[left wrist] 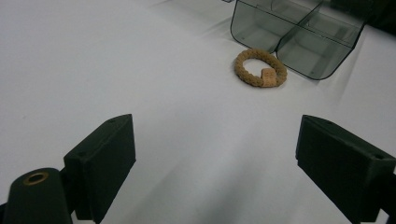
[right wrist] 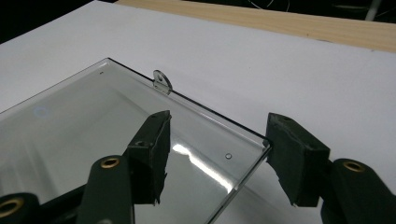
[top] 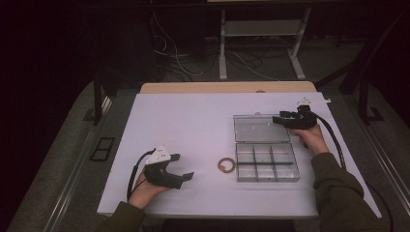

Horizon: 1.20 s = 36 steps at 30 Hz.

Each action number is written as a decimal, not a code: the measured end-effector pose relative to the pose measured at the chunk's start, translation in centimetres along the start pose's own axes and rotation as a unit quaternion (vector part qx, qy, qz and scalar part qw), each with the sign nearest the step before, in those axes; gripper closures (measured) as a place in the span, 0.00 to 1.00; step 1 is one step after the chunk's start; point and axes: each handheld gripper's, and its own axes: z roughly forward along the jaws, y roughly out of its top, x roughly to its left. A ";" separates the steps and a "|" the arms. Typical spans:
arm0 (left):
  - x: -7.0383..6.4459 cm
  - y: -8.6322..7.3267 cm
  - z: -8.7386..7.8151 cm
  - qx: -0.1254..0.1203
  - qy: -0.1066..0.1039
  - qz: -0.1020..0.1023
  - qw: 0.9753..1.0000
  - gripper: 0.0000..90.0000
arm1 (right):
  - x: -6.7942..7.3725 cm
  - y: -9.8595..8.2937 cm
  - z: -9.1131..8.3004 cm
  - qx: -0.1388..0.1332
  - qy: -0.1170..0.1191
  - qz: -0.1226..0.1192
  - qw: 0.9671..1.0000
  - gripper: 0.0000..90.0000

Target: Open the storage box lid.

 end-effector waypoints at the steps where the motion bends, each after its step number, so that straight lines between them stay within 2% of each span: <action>1: 0.0 0.0 0.0 0.001 0.000 0.001 1.000 0.13 | -0.1 0.0 0.0 0.001 0.000 -0.002 1.000 0.45; 8: 0.0 0.0 0.0 0.000 0.000 0.000 1.000 0.13 | -0.2 -0.3 0.4 0.016 0.000 0.007 1.000 0.45; 22: 0.0 0.0 0.0 -0.001 0.001 0.001 1.000 0.13 | 0.0 -0.3 0.6 0.028 -0.012 -0.003 1.000 0.45; 30: 0.0 0.0 0.0 0.000 0.001 0.002 1.000 0.13 | 0.1 0.0 0.1 0.020 -0.016 -0.002 1.000 0.43; 36: 0.0 0.0 -0.1 0.000 0.001 0.003 1.000 0.13 | 0.5 0.4 -1.2 0.011 -0.021 0.001 1.000 0.40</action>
